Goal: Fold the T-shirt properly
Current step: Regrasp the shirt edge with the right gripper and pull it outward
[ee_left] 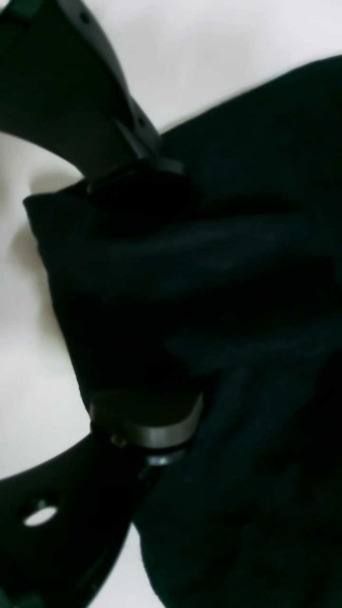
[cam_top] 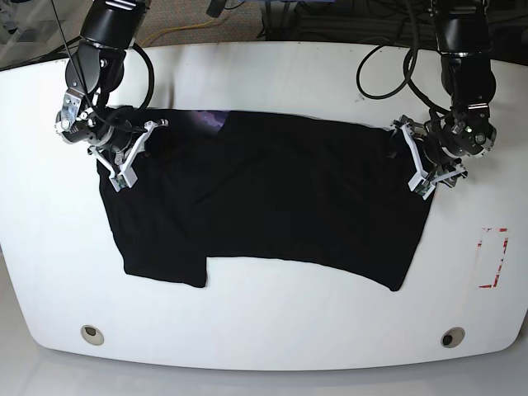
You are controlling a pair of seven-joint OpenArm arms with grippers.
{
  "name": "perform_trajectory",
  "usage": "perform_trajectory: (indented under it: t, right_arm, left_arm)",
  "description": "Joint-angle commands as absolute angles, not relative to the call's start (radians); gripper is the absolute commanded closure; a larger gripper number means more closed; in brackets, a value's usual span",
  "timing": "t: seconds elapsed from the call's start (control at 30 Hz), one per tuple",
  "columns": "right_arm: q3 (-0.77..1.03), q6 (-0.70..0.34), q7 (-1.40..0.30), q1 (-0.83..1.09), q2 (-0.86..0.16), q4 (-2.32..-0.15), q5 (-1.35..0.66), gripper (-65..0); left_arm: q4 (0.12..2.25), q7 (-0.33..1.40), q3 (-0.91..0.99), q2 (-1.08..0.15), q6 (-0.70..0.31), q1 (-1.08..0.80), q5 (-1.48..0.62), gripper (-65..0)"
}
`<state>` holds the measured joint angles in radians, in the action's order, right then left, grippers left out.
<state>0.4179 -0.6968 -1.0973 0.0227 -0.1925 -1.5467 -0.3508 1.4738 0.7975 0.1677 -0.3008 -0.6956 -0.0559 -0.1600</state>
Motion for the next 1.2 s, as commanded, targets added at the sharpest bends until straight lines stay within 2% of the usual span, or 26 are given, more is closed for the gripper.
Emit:
perform_trajectory:
  t: [0.0,0.33,0.63,0.67,0.77,0.83,0.87,1.0,1.1,1.17]
  right_arm:
    - [0.421,-0.698,-1.086,0.021,-0.206,-1.626,-0.361,0.0]
    - [0.423,-0.698,-1.086,0.004,-0.243,-1.724,-0.352,0.0]
    - [0.423,-0.698,-1.086,-0.038,-0.285,-1.616,-0.361,0.0]
    - [0.423,-0.698,-1.084,-0.038,-0.285,-1.610,-0.361,-1.7]
    - [0.423,-0.698,-1.079,-0.035,-0.283,-1.598,-0.361,-13.5]
    - [0.423,-0.698,-1.076,-0.031,-0.278,-1.596,-0.352,-18.9]
    - [0.424,-0.698,-1.075,-0.031,-0.277,-1.595,-0.352,-19.5]
    - [0.424,-0.698,-1.059,-0.031,-0.275,-1.554,-0.361,-17.6]
    - [0.420,-0.698,-1.033,-0.036,-0.275,-1.514,-0.352,-9.7]
    - [0.417,-0.698,-1.006,-0.038,-0.280,-1.469,-0.354,-1.4]
  left_arm:
    - [1.477,0.857,0.168,-0.332,-0.698,-0.077,-0.113,-48.7]
    - [1.475,0.857,0.170,-0.337,-0.698,-0.127,-0.113,-48.7]
    - [1.478,0.857,0.170,-0.349,-0.698,-0.140,-0.113,-48.7]
    - [1.478,0.857,0.170,-0.351,-0.698,-0.140,-0.114,-48.7]
    - [1.475,0.857,0.170,-0.351,-0.698,-0.140,-0.114,-48.7]
    - [1.477,0.857,0.170,-0.351,-0.698,-0.140,-0.114,-48.7]
    - [1.475,0.857,0.170,-0.351,-0.698,-0.140,-0.114,-48.7]
    - [1.478,0.857,0.170,-0.351,-0.698,-0.139,-0.114,-48.7]
    - [1.475,0.857,0.170,-0.351,-0.698,-0.139,-0.114,-48.7]
    - [1.475,0.857,0.170,-0.351,-0.698,-0.137,-0.114,-48.7]
